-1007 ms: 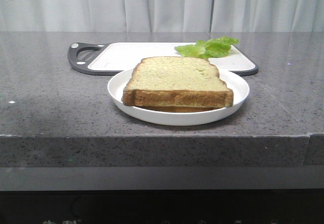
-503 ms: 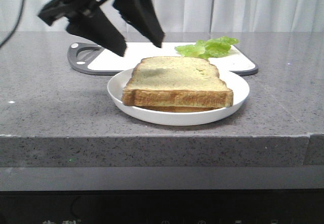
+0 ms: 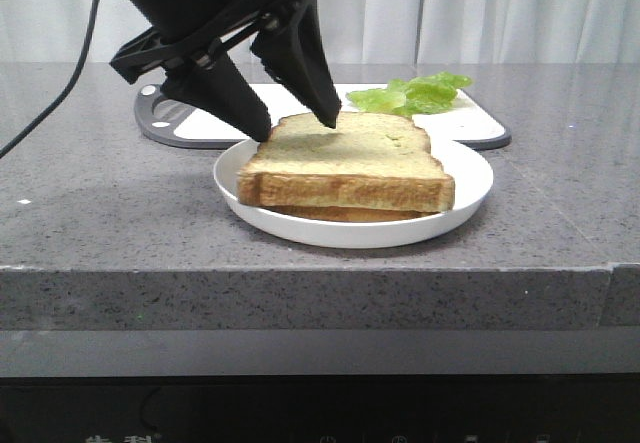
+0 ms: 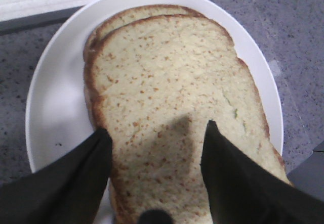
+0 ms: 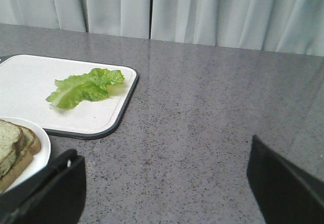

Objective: Left arm grabs bread, right arm adds lettuce
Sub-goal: 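Lower the left gripper onto the top bread slice and pinch it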

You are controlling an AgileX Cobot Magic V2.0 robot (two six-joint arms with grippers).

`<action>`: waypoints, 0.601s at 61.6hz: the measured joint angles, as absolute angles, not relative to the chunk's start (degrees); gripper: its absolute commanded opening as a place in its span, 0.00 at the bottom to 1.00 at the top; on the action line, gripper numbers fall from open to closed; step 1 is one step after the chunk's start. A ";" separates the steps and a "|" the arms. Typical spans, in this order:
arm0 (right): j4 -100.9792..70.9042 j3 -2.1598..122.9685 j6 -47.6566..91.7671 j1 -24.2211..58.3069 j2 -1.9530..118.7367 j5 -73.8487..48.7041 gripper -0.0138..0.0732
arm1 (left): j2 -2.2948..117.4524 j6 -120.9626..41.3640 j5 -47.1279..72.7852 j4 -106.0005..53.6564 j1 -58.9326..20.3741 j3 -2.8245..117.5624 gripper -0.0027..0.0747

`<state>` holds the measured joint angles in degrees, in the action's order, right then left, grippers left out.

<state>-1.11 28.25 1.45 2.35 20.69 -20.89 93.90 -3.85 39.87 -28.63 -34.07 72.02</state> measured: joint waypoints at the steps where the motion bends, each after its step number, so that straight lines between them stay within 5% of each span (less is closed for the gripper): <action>1: -1.11 28.25 1.45 2.35 20.69 -20.89 0.91 | 93.90 -3.85 40.03 -28.63 -33.99 72.02 0.55; 37: -1.11 28.25 1.45 2.35 20.69 -21.01 0.91 | 93.90 -3.96 40.50 -28.08 -33.85 72.02 0.55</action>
<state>-1.11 28.25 1.45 2.35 20.69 -21.01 93.90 -3.96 40.50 -28.08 -33.85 72.02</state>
